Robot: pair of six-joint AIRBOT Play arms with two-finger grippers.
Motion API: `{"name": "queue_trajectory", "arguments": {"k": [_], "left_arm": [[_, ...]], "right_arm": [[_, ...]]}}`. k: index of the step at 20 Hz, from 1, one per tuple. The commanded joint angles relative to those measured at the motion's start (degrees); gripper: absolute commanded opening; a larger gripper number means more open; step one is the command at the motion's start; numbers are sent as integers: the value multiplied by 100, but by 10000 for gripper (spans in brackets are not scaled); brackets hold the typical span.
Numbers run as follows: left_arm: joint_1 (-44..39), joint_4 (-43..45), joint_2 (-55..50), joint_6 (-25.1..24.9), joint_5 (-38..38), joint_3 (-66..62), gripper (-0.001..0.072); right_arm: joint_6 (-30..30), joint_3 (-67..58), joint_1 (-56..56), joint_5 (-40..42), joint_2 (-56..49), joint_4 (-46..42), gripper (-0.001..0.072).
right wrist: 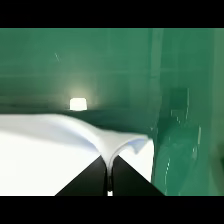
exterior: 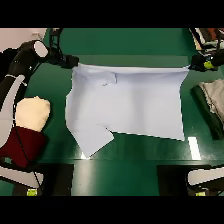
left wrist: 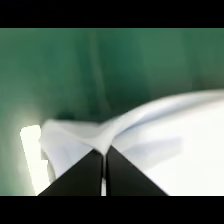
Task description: Fold the shirts.
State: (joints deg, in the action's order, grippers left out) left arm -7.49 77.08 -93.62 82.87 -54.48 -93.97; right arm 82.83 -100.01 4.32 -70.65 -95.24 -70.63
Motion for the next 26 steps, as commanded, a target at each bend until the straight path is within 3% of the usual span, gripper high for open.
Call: {"name": "queue_trajectory", "arguments": {"k": [1,6,7,8,9,13,15,21,23,26], "left_arm": [[2,225,-61,-249,-1554,0,20],[2,225,-66,190,-1064,1023,27],[4,234,-66,361,-931,1209,252],[4,284,-66,531,-925,1285,472],[4,382,-52,619,-1088,1270,500],[4,564,605,299,-2164,1449,499],[2,503,1281,262,-2302,2076,499],[2,-223,3449,752,-2046,4870,499],[2,-426,3849,1049,-1982,5565,499],[2,-992,4028,1075,-1582,6205,499]], "right_arm": [[-39,693,-26,68,308,-4,13],[-39,2243,-28,315,769,63,17],[-39,2411,-26,289,772,74,101],[-39,2498,-26,254,769,127,306],[-39,2507,4,138,774,275,389],[-199,2446,245,-417,1320,555,387],[-306,2662,358,-579,1827,562,387],[-487,3679,304,-284,3069,662,386],[-487,3875,269,-144,3276,664,386],[-485,3895,269,-208,3364,671,386]]}}
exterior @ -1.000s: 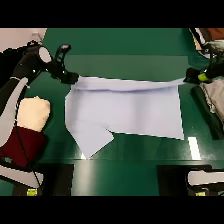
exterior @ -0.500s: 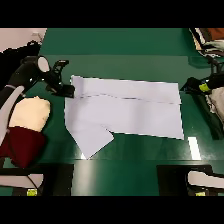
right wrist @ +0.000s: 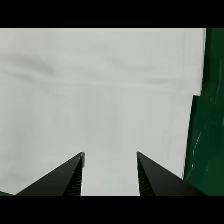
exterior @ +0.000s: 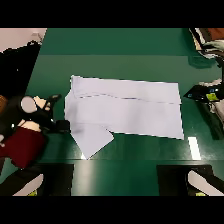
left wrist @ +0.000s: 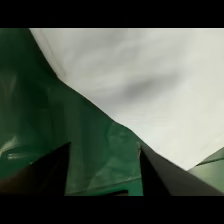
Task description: Fold the shirts.
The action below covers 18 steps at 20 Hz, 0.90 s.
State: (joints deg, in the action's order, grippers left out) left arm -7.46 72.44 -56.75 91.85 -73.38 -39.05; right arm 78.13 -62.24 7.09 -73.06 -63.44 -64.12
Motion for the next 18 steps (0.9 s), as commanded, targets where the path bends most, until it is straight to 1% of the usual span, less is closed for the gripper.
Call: {"name": "queue_trajectory", "arguments": {"k": [1,4,7,10,11,12,13,14,16,18], "left_arm": [[0,-739,343,175,542,848,499],[0,-1154,341,114,1143,1102,499],[0,-1392,341,114,1561,1285,498],[0,-1703,323,81,1897,1318,497],[0,-1738,323,76,1941,1316,484],[0,-1759,326,74,1941,1316,205],[0,-1759,326,70,1939,1314,28],[0,-1746,339,50,1875,1294,21],[0,-1738,348,-234,1587,1139,21],[0,-1738,348,-413,1346,953,20]], "right_arm": [[-15,90,-9,-4,188,20,386],[-15,48,-9,-103,186,170,386],[-17,48,-9,-101,186,428,385],[-15,50,-9,-105,186,461,385],[-15,50,-9,-155,186,461,385],[-15,52,-9,-278,186,455,385],[-17,61,7,-411,186,428,385],[-17,114,74,-573,186,411,385],[-17,382,356,-892,192,407,385],[-17,914,787,-935,361,192,385]]}}
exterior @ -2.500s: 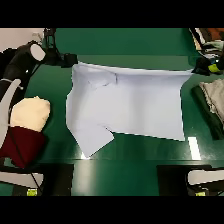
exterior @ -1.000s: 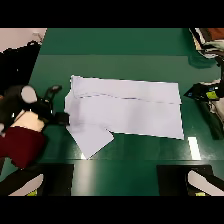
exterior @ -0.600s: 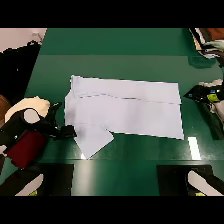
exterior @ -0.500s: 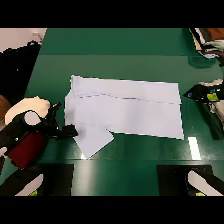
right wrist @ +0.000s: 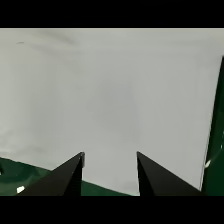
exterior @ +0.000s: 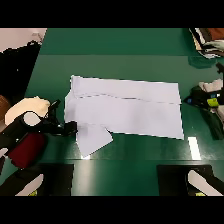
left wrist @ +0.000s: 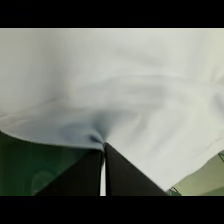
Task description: Fold the shirts.
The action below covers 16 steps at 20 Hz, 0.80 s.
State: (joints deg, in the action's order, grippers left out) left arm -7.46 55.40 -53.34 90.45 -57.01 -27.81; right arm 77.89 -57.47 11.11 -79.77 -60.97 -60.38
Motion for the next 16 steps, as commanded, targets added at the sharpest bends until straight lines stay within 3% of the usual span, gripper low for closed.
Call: {"name": "queue_trajectory", "arguments": {"k": [1,3,9,16], "left_arm": [[0,-33,7,-345,-352,-256,20],[0,-35,7,-393,-319,-393,21],[0,-72,7,-393,-149,-433,20],[0,-72,7,-391,-55,-433,21]], "right_arm": [[7,763,627,-240,240,-472,385],[7,1399,1141,-249,472,-984,388],[-37,2726,2100,68,363,-951,388],[-409,2859,2087,601,-225,216,383]]}}
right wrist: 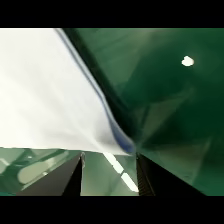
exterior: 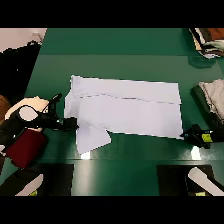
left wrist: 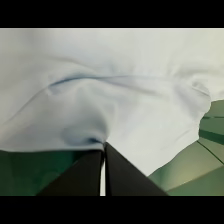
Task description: Fold the shirts.
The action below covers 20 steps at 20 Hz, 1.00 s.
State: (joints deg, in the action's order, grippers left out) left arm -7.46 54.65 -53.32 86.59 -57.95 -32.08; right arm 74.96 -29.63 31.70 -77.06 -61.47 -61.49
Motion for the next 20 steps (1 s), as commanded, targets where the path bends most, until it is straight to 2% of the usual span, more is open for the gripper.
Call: {"name": "queue_trajectory", "arguments": {"k": [1,5,7,10,14,16,18,20], "left_arm": [[0,2,4,-2,39,-7,21],[0,46,7,0,-50,-7,20],[0,151,37,28,-321,-7,18],[0,586,669,367,-706,-7,18],[0,590,1753,658,-1993,-9,19],[0,498,2131,658,-2417,-125,20],[0,516,2177,643,-2184,-452,19],[0,710,2070,542,-1355,-741,19]], "right_arm": [[-116,74,28,376,-184,348,356],[-354,74,26,295,-170,345,14],[-369,66,28,162,17,310,15],[-398,-125,31,-66,638,39,14],[-391,-855,31,-1067,1543,-791,14],[-221,-1228,28,-1349,1982,-907,14],[168,-1617,4,-1235,2190,-859,14],[221,-2013,-256,-1054,2090,-855,14]]}}
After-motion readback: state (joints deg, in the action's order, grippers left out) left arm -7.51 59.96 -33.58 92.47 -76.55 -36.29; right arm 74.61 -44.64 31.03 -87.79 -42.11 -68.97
